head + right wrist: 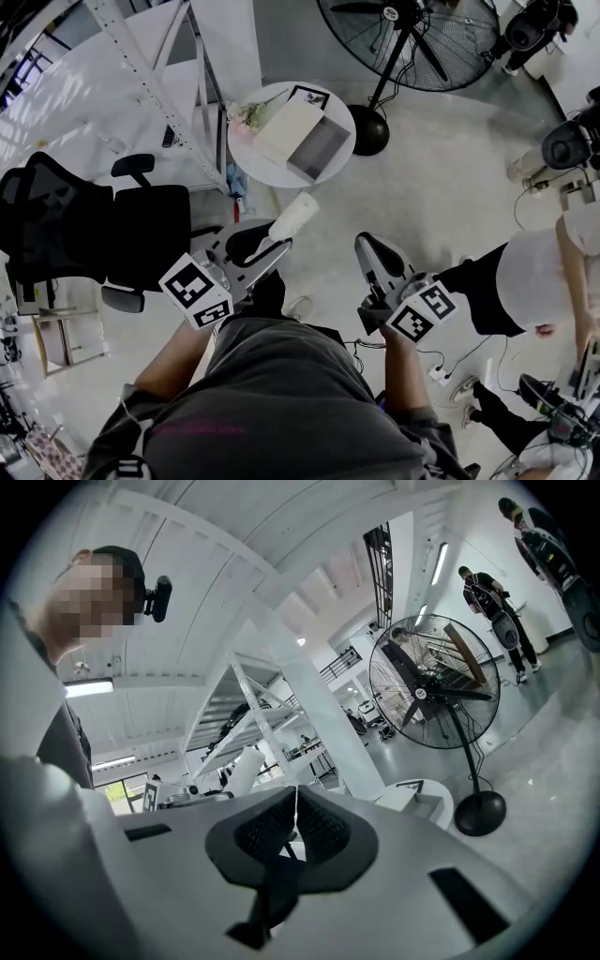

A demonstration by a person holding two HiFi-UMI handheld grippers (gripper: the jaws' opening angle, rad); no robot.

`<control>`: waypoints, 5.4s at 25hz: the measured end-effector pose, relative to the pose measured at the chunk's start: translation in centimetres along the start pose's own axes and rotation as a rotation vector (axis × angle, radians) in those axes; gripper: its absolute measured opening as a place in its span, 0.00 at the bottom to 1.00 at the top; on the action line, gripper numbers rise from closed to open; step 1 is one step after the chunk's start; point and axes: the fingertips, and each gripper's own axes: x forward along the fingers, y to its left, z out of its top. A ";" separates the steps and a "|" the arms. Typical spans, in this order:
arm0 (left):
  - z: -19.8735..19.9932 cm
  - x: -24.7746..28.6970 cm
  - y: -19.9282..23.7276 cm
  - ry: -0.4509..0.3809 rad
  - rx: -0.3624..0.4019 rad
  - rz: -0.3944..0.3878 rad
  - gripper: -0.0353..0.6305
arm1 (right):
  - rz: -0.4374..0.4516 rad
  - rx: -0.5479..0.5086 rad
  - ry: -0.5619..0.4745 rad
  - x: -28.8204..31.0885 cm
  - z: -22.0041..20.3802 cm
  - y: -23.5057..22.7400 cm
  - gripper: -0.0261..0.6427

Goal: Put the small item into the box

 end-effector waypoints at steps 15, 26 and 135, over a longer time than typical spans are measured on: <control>0.4 6.1 9.4 0.020 -0.031 -0.044 0.25 | -0.051 0.020 0.015 7.6 1.7 -6.6 0.07; 2.5 8.7 21.8 0.052 -0.072 -0.092 0.25 | -0.112 0.045 0.041 19.1 3.6 -10.5 0.07; -33.3 33.6 37.8 0.848 -0.218 0.196 0.33 | -0.164 0.326 0.384 24.6 -2.0 -42.1 0.07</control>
